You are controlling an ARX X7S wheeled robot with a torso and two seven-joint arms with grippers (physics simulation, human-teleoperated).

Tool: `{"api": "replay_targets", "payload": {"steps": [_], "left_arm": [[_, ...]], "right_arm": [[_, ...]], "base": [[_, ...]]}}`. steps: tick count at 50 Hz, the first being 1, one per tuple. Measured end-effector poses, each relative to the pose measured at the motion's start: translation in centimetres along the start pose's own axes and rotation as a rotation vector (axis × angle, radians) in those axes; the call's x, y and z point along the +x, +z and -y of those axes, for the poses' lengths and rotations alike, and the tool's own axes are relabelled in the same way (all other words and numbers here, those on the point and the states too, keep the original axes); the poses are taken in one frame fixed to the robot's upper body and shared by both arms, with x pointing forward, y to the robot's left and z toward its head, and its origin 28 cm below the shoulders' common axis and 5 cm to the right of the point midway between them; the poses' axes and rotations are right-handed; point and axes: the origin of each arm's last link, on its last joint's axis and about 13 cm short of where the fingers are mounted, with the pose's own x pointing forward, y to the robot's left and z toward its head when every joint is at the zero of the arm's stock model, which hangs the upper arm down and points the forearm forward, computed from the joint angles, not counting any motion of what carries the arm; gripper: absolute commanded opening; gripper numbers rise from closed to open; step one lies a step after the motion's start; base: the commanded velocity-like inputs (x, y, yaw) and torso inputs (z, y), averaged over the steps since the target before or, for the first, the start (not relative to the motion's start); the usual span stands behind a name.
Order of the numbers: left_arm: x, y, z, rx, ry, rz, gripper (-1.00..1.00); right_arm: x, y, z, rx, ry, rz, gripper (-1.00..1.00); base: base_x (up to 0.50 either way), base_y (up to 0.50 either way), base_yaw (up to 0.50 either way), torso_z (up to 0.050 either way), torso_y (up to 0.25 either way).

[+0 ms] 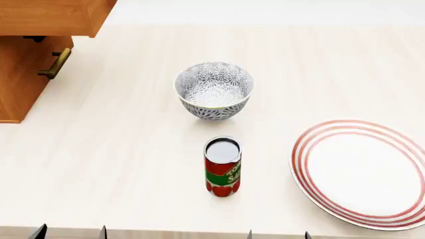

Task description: Put the ketchup in the top drawer of the cabinet.

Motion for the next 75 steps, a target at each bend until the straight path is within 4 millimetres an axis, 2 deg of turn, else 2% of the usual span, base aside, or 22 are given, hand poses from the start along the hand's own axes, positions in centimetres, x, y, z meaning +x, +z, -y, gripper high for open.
{"api": "replay_targets", "payload": {"steps": [11, 27, 39, 51, 75], "left_arm": [[-0.3, 0.8, -0.1, -0.052, -0.052, 0.003, 1.0], [-0.7, 6.6, -0.9, -0.072, -0.053, 0.084, 1.0], [-1.6, 9.9, -1.1, -0.071, -0.053, 0.175, 1.0], [-1.9, 10.6, -1.1, -0.079, -0.053, 0.197, 1.0], [-1.8, 10.6, -1.1, -0.079, -0.06, 0.196, 1.0]], "right_arm": [[0.1, 1.0, 0.1, -0.026, -0.022, 0.009, 1.0], [0.1, 6.5, 0.7, -0.067, -0.053, 0.101, 1.0], [-0.3, 9.1, 0.7, -0.051, -0.056, 0.164, 1.0], [-0.6, 9.7, 0.7, -0.034, -0.05, 0.174, 1.0], [-0.5, 9.7, 0.6, -0.022, -0.036, 0.167, 1.0]], "base": [[0.0, 0.0, 0.0, 0.0, 0.0], [0.0, 0.0, 0.0, 0.0, 0.0], [0.02, 0.0, 0.0, 0.0, 0.0], [0.3, 0.0, 0.0, 0.0, 0.0], [0.35, 0.0, 0.0, 0.0, 0.0]]}}
